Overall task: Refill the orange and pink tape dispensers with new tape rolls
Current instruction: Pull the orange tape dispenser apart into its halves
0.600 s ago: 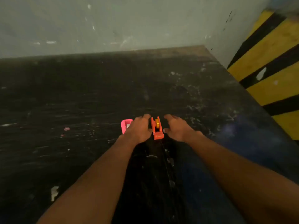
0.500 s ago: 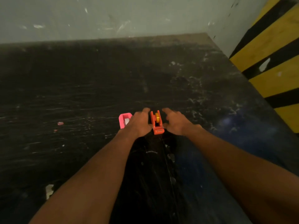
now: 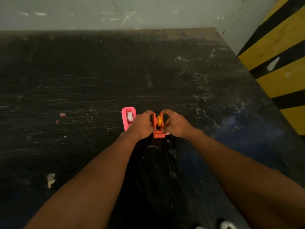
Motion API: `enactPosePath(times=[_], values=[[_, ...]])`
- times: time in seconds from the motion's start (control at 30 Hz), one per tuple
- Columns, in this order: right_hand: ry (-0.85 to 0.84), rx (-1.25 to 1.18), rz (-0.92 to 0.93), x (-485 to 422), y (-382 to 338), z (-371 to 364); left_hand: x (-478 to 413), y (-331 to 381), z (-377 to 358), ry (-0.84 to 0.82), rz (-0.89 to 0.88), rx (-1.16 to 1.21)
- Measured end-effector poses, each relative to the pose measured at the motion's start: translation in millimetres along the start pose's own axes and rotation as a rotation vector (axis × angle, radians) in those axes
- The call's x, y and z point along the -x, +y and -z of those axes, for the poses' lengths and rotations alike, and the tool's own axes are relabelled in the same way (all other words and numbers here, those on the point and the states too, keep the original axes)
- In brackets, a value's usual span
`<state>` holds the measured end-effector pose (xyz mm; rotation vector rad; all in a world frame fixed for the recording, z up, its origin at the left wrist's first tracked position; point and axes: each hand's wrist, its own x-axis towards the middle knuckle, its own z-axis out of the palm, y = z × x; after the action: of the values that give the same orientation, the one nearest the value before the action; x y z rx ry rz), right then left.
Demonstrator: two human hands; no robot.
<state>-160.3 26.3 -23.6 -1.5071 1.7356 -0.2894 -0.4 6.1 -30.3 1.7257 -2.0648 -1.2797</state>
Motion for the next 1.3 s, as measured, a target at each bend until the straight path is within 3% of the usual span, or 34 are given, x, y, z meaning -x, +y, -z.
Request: enactPosePath(times=[0.43, 0.67, 1.3], values=[[-0.157, -0.053, 0.161, 168, 9, -64, 204, 1, -51, 0.079, 0.093, -0.005], [-0.277, -0.040, 0.151, 247, 35, -102, 291, -10, -108, 0.065, 0.200, 0.044], [-0.203, 0.055, 0.113, 268, 12, -138, 319, -49, -94, 0.077, 0.142, -0.059]])
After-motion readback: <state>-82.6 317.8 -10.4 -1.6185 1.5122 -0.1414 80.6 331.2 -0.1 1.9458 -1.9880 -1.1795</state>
